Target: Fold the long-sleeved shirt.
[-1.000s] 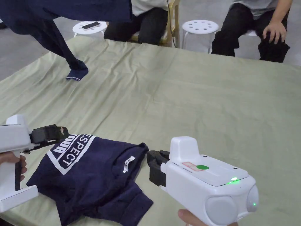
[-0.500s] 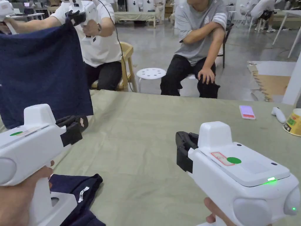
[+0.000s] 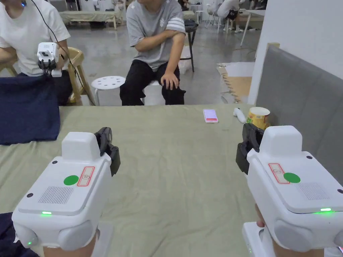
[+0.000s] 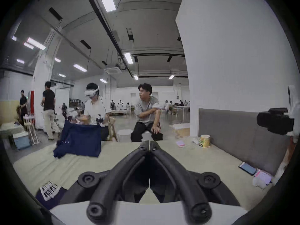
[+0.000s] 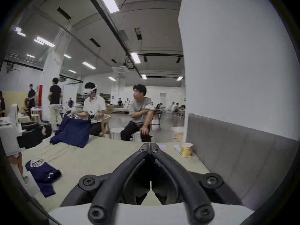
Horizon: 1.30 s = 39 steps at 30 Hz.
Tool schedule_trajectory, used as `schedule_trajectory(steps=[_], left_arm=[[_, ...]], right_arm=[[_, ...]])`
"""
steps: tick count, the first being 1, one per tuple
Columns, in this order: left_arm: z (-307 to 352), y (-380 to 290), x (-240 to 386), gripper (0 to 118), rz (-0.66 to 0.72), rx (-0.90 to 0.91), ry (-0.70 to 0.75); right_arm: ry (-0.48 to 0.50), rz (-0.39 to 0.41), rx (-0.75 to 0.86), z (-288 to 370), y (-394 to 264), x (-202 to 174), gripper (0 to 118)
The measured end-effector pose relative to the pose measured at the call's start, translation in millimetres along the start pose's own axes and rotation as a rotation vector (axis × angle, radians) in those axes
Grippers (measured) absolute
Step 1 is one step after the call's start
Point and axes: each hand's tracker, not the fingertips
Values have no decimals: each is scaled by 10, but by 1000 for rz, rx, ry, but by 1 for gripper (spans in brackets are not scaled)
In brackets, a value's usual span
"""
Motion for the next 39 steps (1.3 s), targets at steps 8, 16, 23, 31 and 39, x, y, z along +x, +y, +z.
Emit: schedule_trajectory(steps=[8, 16, 23, 31, 39], left_arm=[[87, -483, 245, 4, -32, -28, 37], [145, -672, 253, 4, -70, -47, 62], [121, -697, 275, 4, -62, -62, 47], [104, -717, 228, 67, -33, -75, 54], [165, -756, 210, 111, -70, -44, 45]], right_arm=[[-55, 105, -15, 96, -444, 132, 0], [-71, 102, -82, 120, -679, 195, 0], [-75, 109, -85, 117, -688, 180, 0], [-72, 121, -81, 96, -650, 93, 91], [-52, 142, -72, 83, -698, 30, 118]])
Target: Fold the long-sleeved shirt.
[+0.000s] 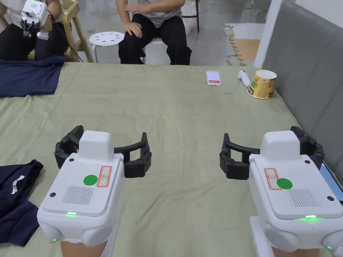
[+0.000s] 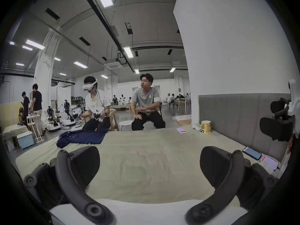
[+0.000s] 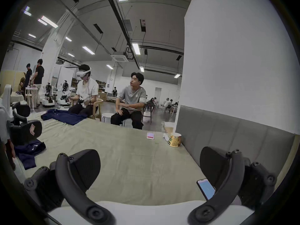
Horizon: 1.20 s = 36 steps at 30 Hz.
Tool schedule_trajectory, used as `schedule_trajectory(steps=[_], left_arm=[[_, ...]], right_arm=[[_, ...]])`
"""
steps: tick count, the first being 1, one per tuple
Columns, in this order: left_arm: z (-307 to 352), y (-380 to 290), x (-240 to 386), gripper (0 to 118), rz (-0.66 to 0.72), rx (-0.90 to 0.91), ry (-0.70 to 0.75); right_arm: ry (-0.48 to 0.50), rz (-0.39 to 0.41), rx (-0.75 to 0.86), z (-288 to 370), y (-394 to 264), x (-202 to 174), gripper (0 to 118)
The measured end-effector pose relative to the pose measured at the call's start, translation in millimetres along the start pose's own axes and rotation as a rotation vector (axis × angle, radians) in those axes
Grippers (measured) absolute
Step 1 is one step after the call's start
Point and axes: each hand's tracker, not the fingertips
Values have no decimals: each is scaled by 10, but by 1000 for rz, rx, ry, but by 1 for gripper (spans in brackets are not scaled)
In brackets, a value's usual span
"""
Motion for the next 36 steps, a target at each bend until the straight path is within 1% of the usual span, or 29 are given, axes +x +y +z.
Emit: schedule_trajectory(steps=[4, 13, 21, 24, 36], left_arm=[[17, 15, -27, 111, 13, 9, 23], [40, 61, -52, 111, 26, 19, 6], [45, 89, -20, 111, 20, 21, -1], [45, 101, -10, 111, 19, 20, -4], [14, 139, 39, 111, -10, 32, 4]], right_arm=[[4, -16, 3, 30, -6, -3, 118], [-6, -35, 28, 66, 62, -5, 118], [2, -16, 41, 70, 56, -20, 118], [15, -36, 30, 63, 37, -4, 118], [-2, -67, 14, 17, 42, 65, 118]])
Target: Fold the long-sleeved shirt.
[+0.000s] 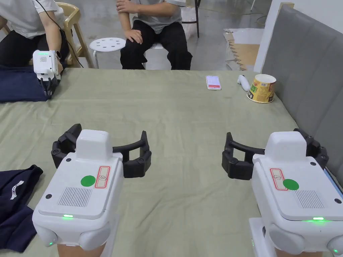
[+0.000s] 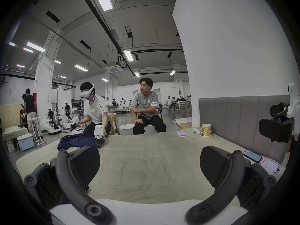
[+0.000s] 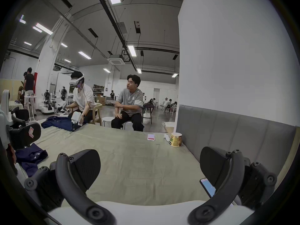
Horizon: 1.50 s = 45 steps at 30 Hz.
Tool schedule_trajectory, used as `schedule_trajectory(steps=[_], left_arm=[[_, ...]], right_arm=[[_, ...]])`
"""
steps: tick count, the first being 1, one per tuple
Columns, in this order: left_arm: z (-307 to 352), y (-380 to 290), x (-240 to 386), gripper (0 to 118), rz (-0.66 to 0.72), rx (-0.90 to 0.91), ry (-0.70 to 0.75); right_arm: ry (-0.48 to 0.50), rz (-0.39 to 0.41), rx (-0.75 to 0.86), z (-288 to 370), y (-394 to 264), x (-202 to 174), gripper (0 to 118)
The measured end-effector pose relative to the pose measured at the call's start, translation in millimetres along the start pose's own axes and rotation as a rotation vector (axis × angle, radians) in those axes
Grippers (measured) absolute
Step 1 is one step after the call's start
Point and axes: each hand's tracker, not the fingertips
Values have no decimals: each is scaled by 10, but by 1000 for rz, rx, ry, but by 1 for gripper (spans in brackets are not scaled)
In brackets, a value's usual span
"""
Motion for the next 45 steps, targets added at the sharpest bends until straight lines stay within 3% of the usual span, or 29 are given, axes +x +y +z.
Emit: schedule_trajectory(steps=[45], left_arm=[[51, 13, 11, 111, -3, 5, 10]], right_arm=[[-16, 7, -8, 40, 16, 25, 118]])
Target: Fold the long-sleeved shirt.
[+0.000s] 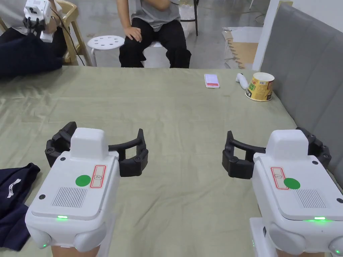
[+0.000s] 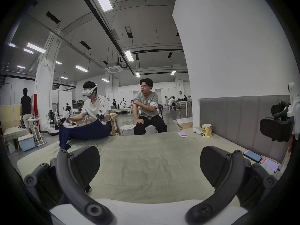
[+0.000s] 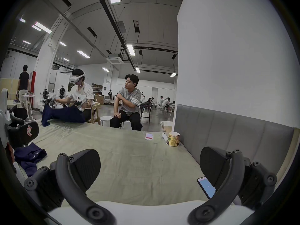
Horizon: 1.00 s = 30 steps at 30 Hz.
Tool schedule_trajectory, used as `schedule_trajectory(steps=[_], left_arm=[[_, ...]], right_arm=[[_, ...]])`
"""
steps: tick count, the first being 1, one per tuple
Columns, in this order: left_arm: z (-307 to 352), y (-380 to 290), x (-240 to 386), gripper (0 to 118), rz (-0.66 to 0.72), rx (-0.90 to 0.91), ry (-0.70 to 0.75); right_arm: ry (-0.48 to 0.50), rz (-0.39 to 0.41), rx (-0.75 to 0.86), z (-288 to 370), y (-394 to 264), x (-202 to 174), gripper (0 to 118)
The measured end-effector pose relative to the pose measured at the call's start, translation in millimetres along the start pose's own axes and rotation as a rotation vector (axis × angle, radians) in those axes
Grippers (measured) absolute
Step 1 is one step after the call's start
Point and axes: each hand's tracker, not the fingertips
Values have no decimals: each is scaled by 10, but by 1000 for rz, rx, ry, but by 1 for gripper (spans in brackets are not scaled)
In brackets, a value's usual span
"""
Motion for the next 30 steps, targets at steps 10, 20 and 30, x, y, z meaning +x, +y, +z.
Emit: schedule_trajectory(steps=[10, 20, 30], left_arm=[[5, -2, -21, 111, 12, -5, 2], [21, -6, -21, 111, 17, -7, 4], [34, 1, -23, 111, 46, -11, 9]], right_arm=[[-5, -29, -50, -37, 16, -46, 118], [-29, -87, -198, -34, 165, -47, 118], [-95, -111, -164, 20, 140, 41, 118]])
